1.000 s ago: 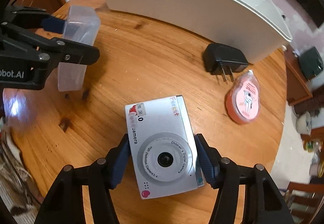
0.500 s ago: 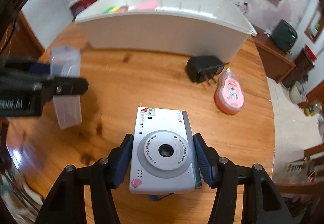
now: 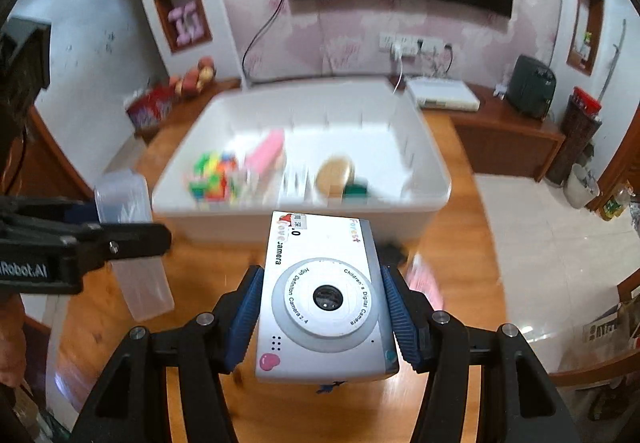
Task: Organize rigid objects
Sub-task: 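Carry the plastic box and white device into the white bin and release both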
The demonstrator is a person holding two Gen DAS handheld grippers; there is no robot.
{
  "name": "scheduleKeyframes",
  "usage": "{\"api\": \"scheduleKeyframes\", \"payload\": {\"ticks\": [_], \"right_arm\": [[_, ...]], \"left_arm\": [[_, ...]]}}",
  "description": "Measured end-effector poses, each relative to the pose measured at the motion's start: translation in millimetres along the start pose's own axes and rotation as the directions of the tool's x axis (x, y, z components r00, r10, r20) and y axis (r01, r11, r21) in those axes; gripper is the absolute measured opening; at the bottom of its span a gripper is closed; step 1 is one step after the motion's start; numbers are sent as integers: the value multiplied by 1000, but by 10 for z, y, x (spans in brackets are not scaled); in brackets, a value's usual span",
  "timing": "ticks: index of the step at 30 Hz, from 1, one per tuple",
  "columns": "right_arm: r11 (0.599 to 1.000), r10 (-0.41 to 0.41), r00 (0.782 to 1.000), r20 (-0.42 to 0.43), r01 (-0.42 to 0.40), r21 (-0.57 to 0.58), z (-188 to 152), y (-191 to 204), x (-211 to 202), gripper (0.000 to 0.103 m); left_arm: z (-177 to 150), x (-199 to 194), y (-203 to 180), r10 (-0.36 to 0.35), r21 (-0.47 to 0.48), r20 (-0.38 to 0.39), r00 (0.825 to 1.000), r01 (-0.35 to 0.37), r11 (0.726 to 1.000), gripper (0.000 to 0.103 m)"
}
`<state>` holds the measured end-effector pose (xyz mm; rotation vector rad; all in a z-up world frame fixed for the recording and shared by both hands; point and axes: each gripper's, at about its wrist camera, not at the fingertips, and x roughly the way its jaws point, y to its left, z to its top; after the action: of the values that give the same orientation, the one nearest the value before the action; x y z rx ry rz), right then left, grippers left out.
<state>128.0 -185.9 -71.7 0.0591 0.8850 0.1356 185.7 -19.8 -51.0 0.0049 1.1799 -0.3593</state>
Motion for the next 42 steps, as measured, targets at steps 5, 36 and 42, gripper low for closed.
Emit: {"api": "scheduleKeyframes", "payload": {"ticks": [5, 36, 42], "right_arm": [[999, -14, 998, 56, 12, 41, 540, -102, 41, 60], [989, -99, 968, -231, 120, 81, 754, -337, 1919, 59], [992, -103, 971, -215, 117, 56, 715, -329, 1861, 65]], "left_arm": [[504, -115, 23, 33, -20, 73, 997, -32, 999, 67], [1312, 1657, 84, 135, -60, 43, 990, -132, 989, 69], [1283, 1692, 93, 110, -90, 21, 994, -108, 990, 87]]}}
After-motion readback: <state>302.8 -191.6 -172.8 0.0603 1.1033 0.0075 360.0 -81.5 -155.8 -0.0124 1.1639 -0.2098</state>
